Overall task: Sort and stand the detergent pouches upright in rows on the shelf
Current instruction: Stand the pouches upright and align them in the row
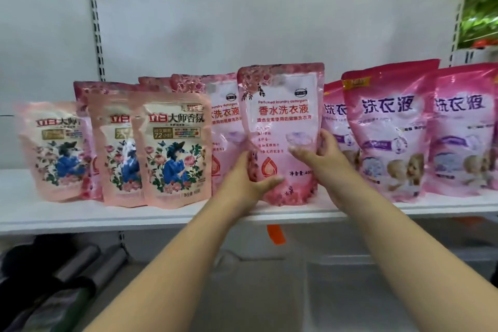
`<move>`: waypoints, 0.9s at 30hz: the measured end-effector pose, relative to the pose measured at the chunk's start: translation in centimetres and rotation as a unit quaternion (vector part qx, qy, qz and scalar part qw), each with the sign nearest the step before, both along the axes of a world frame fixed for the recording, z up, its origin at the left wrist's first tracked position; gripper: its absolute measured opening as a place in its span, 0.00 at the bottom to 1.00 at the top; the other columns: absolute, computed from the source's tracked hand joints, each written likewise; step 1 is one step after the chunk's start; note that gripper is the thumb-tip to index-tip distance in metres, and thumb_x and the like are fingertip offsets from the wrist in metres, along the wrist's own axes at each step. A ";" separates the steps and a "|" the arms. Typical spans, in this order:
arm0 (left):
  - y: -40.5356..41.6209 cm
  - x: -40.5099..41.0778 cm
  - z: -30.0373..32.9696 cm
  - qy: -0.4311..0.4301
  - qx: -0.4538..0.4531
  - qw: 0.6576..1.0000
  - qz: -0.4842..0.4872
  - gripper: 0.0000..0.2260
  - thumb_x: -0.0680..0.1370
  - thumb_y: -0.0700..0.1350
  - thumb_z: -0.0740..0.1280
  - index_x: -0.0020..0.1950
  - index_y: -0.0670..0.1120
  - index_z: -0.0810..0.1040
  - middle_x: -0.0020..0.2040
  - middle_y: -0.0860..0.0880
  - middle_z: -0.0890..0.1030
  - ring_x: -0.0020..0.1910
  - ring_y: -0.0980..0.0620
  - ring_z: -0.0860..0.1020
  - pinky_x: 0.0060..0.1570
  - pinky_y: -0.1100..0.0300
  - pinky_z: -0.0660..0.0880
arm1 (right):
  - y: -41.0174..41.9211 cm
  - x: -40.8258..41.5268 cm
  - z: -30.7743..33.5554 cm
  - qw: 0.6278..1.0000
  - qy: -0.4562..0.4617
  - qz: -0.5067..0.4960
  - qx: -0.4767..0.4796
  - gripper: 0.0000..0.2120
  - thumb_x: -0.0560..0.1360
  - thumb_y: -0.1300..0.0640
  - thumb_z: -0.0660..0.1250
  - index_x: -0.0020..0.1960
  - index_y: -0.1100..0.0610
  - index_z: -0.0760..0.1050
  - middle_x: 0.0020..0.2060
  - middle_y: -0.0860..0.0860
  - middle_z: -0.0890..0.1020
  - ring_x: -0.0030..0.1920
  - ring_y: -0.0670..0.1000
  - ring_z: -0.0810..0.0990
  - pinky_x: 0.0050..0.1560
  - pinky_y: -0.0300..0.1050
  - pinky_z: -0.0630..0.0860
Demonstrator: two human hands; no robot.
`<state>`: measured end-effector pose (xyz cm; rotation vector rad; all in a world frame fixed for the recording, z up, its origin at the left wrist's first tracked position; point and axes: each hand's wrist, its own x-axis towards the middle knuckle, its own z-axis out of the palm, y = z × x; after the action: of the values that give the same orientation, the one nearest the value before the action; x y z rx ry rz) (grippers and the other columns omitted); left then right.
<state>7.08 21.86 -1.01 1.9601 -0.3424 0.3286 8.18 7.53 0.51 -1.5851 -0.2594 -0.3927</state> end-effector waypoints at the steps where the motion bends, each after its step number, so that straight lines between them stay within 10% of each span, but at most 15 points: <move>1: 0.0 0.0 -0.2 -0.010 0.010 1.000 0.003 0.30 0.72 0.51 0.70 0.70 0.51 0.62 0.60 0.54 0.75 0.54 0.56 0.73 0.56 0.61 0.67 | 0.1 0.0 0.0 1.000 0.001 -0.004 -0.017 0.36 0.70 0.54 0.71 0.72 0.51 0.56 0.62 0.48 0.72 0.60 0.52 0.73 0.64 0.55 0.68; 13: 3.9 -1.2 -1.4 -0.121 0.365 0.923 0.029 0.26 0.75 0.62 0.59 0.70 0.52 0.67 0.66 0.54 0.73 0.62 0.56 0.71 0.57 0.65 0.65 | -0.7 -0.5 -0.8 0.993 -0.039 -0.084 -0.067 0.41 0.72 0.62 0.69 0.75 0.50 0.47 0.67 0.48 0.66 0.55 0.42 0.62 0.48 0.31 0.62; 19: 4.6 -0.9 -2.0 -0.127 0.451 0.883 0.031 0.27 0.73 0.69 0.53 0.63 0.54 0.73 0.60 0.55 0.76 0.57 0.55 0.73 0.55 0.56 0.72 | -0.3 0.2 -0.4 0.978 0.047 -0.133 -0.155 0.55 0.66 0.56 0.75 0.74 0.50 0.35 0.73 0.54 0.58 0.70 0.57 0.63 0.69 0.56 0.61; 27: 4.8 -0.3 -2.8 -0.151 0.439 0.885 0.027 0.41 0.62 0.73 0.39 0.59 0.54 0.76 0.57 0.55 0.77 0.54 0.56 0.74 0.52 0.55 0.73 | 0.3 2.4 0.1 0.960 0.108 -0.142 -0.215 0.54 0.68 0.61 0.73 0.74 0.56 0.33 0.72 0.55 0.60 0.70 0.56 0.62 0.67 0.48 0.62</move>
<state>6.79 26.69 -3.83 2.8180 -0.7321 0.5892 10.55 7.83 0.62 -2.0883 0.0608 -0.3967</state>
